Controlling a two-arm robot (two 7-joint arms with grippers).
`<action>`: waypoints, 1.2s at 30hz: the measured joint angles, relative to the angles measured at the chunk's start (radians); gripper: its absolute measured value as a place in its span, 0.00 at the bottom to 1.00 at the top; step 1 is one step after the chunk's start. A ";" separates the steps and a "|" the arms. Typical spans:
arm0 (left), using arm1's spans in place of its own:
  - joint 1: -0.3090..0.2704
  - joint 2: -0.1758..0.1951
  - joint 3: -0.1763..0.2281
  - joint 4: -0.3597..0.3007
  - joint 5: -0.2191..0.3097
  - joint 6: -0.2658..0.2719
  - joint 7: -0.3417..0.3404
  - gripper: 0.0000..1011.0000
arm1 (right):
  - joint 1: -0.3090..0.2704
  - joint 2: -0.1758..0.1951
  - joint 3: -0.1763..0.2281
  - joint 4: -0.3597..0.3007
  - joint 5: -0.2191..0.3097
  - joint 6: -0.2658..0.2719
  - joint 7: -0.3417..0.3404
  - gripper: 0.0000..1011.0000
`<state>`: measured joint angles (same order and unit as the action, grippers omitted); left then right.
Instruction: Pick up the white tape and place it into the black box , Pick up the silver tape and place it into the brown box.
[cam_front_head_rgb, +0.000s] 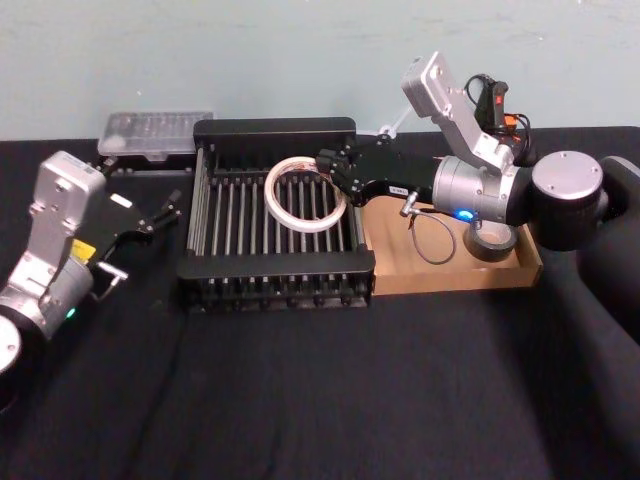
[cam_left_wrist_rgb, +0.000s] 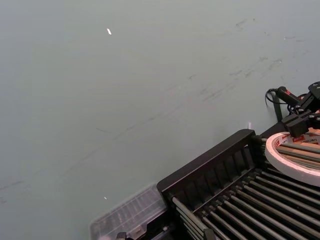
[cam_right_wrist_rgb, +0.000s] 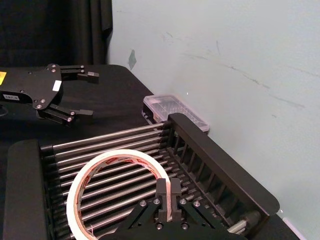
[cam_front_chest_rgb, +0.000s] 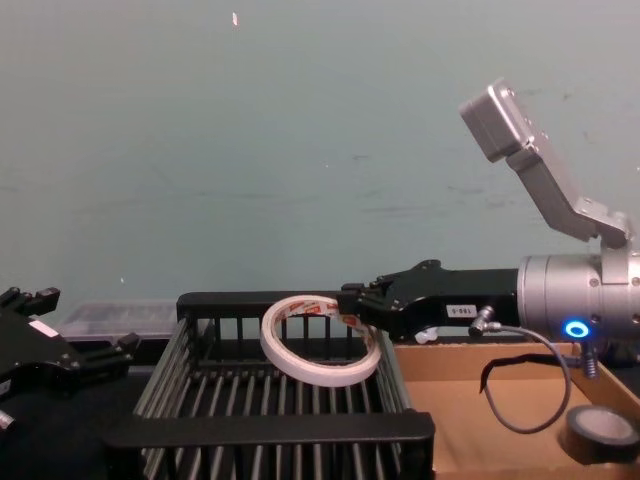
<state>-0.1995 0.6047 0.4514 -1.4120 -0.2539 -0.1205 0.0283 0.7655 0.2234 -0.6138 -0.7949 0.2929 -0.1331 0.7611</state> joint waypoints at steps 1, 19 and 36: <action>0.000 0.000 0.000 0.000 0.000 0.000 0.000 0.99 | 0.000 0.000 0.000 0.000 0.000 0.000 0.000 0.06; 0.000 0.000 0.000 0.000 0.000 0.000 0.000 0.99 | -0.002 0.002 0.000 -0.002 0.001 0.002 -0.001 0.59; 0.000 0.000 0.000 0.000 0.000 0.000 0.000 0.99 | -0.002 0.001 0.000 -0.003 0.001 0.003 -0.002 0.99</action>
<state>-0.1995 0.6047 0.4514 -1.4120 -0.2539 -0.1206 0.0283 0.7635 0.2249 -0.6138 -0.7977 0.2941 -0.1305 0.7595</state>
